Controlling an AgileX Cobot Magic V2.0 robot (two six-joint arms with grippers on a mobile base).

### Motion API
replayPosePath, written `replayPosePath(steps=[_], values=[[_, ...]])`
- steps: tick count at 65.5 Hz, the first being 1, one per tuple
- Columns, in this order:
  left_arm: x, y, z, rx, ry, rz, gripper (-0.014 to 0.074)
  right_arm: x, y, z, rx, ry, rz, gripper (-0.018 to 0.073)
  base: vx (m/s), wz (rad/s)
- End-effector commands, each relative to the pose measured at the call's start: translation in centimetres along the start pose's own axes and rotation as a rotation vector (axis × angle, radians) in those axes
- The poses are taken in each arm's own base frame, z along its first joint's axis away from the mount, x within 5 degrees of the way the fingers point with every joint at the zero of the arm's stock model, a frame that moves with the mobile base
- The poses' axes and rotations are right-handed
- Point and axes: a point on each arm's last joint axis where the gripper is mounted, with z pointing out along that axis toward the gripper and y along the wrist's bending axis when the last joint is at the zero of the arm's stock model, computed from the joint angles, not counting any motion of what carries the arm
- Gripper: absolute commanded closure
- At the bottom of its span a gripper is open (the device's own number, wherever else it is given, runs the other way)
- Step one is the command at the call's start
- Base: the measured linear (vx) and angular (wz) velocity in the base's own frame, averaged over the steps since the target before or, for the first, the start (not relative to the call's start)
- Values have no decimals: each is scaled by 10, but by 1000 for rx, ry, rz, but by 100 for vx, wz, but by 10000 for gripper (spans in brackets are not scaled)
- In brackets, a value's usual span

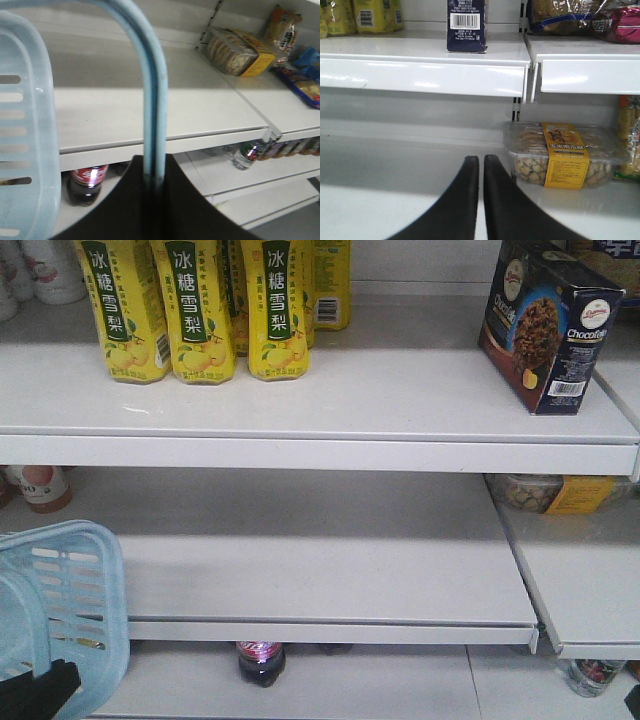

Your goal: Left arm holds basket, right arm returns cookies

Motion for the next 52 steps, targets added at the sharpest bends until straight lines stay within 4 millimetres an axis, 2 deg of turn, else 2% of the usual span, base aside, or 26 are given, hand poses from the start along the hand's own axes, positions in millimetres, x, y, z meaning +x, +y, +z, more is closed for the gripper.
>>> replayPosePath(steps=[1, 7, 18, 35, 52], values=[[-10, 5, -6, -34, -190, 84, 599, -9, 1, 0, -11, -23, -12, 570, 0, 0], [0, 13, -7, -54, -281, 129, 599, -9, 1, 0, -10, -23, -12, 570, 0, 0], [-4, 14, -14, -87, -356, 243, 599, -9, 1, 0, -10, -23, -12, 570, 0, 0], [-4, 26, -27, -267, -423, 181, 599, -9, 1, 0, -6, -23, -12, 570, 0, 0], [2, 29, -38, -348, -467, 166, 599, -9, 1, 0, -7, -23, -12, 570, 0, 0]])
